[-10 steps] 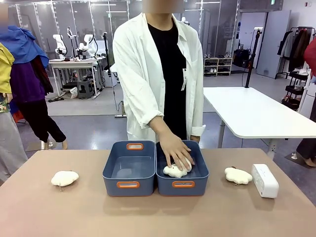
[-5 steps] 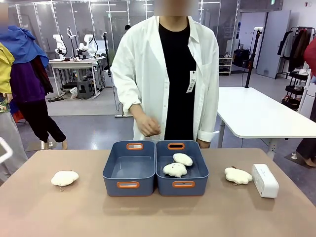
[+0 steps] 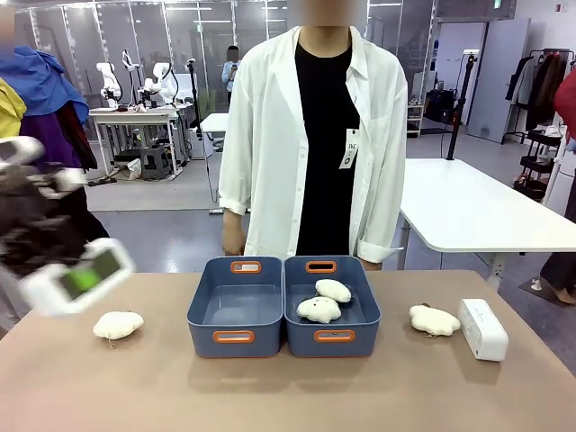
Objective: Sort the digital clocks into the basket.
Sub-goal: Pick up the Digital clock from the table and place it into the empty Plastic storage basket.
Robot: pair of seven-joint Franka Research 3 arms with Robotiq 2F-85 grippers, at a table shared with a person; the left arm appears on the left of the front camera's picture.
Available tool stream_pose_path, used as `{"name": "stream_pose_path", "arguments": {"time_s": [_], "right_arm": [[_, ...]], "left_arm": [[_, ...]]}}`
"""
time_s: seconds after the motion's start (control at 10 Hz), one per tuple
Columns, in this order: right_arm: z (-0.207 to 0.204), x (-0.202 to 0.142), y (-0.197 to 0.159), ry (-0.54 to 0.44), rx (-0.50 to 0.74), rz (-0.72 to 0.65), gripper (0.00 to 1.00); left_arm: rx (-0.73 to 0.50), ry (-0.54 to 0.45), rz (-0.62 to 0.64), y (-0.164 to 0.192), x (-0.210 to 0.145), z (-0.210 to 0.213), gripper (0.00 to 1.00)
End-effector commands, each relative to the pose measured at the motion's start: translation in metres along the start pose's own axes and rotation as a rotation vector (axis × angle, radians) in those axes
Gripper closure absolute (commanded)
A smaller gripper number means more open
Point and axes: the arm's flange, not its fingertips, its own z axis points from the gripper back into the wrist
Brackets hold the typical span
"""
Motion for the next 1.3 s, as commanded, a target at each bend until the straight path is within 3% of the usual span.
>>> {"name": "stream_pose_path", "arguments": {"time_s": [0.0, 0.2, 0.5, 0.6, 0.8, 1.1, 1.2], "right_arm": [[0.001, -0.001, 0.003, -0.005, 0.010, 0.012, 0.00], [0.001, -0.001, 0.003, -0.005, 0.010, 0.012, 0.00], [0.001, -0.001, 0.003, -0.005, 0.010, 0.012, 0.00], [0.001, -0.001, 0.003, -0.005, 0.010, 0.012, 0.00], [0.001, -0.001, 0.003, -0.005, 0.010, 0.012, 0.00], [0.001, -0.001, 0.003, -0.005, 0.010, 0.012, 0.00], [0.001, -0.001, 0.003, -0.005, 0.010, 0.012, 0.00]], "left_arm": [[0.055, -0.027, 0.026, -0.060, 0.065, -0.048, 0.48], [0.167, -0.091, 0.066, -0.084, 0.123, -0.091, 0.48], [0.279, -0.154, 0.097, -0.087, 0.174, -0.152, 0.48], [0.318, -0.194, 0.090, -0.084, 0.186, -0.174, 0.48], [0.296, -0.186, 0.089, -0.082, 0.199, -0.210, 0.48], [0.378, -0.208, 0.091, -0.072, 0.216, -0.248, 0.48], [0.387, -0.198, 0.093, -0.071, 0.217, -0.254, 0.42]]}}
